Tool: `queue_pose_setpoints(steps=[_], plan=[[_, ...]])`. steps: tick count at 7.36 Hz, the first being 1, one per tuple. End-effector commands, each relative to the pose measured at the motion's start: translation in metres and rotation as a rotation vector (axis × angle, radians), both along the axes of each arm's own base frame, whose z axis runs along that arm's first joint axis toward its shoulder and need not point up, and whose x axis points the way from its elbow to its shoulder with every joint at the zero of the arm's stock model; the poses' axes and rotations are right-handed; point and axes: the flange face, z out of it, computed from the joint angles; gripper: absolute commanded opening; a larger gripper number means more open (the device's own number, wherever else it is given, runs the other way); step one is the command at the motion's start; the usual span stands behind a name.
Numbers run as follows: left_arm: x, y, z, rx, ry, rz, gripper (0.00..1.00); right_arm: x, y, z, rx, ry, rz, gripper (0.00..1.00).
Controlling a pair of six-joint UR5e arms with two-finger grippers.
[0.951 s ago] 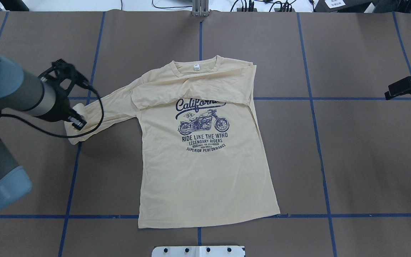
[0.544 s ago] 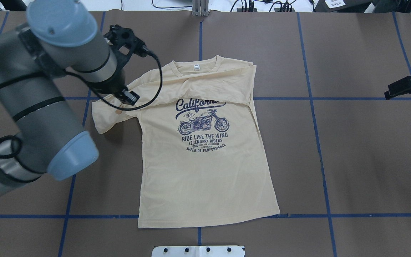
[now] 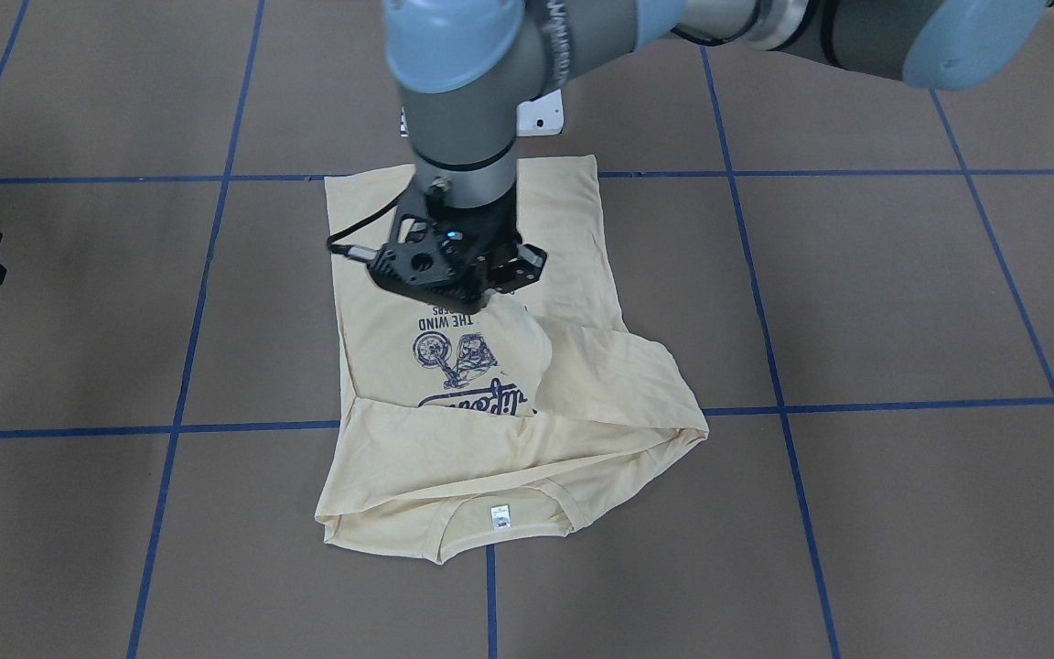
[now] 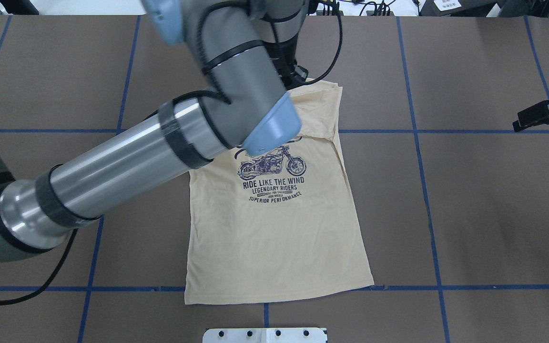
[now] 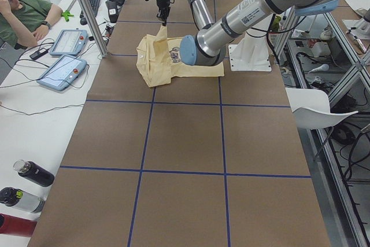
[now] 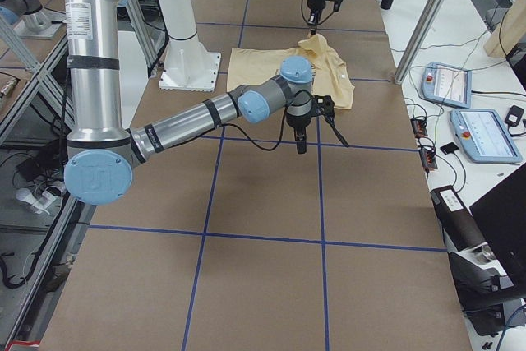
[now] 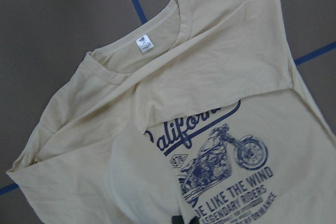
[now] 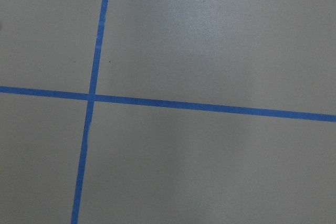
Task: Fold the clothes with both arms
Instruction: 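Lift the held sleeve and fold it across the shirt front with the left gripper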
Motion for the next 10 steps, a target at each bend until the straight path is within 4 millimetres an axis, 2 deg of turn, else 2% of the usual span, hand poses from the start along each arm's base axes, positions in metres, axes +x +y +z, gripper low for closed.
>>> queue_pose_setpoints(steps=[1,2,3,4,6,7,8,10], plan=[[0.086,0.007,-0.011,-0.112,0.028,-0.099,0.04,0.000,-0.001,-0.001,-0.002,-0.002,0.004,1.00],[0.102,0.017,-0.009,-0.140,0.054,-0.130,0.92,-0.001,-0.001,-0.001,-0.003,-0.002,0.003,1.00],[0.108,0.022,-0.015,-0.182,0.092,-0.181,1.00,0.000,-0.001,-0.002,-0.003,-0.004,0.005,1.00],[0.107,0.025,-0.025,-0.175,0.119,-0.182,1.00,-0.001,-0.001,-0.001,-0.005,-0.002,0.005,1.00],[0.102,0.028,-0.027,-0.139,0.129,-0.157,1.00,-0.001,-0.001,-0.004,-0.006,-0.006,0.011,1.00],[0.093,0.032,-0.007,-0.103,0.131,-0.124,1.00,-0.004,-0.004,-0.015,-0.029,-0.025,0.051,1.00],[0.076,0.044,0.027,-0.087,0.148,-0.122,1.00,-0.016,0.001,-0.036,-0.046,-0.057,0.078,1.00],[0.014,0.093,0.119,-0.005,0.185,-0.057,1.00,-0.063,0.024,-0.065,-0.104,-0.148,0.131,1.00]])
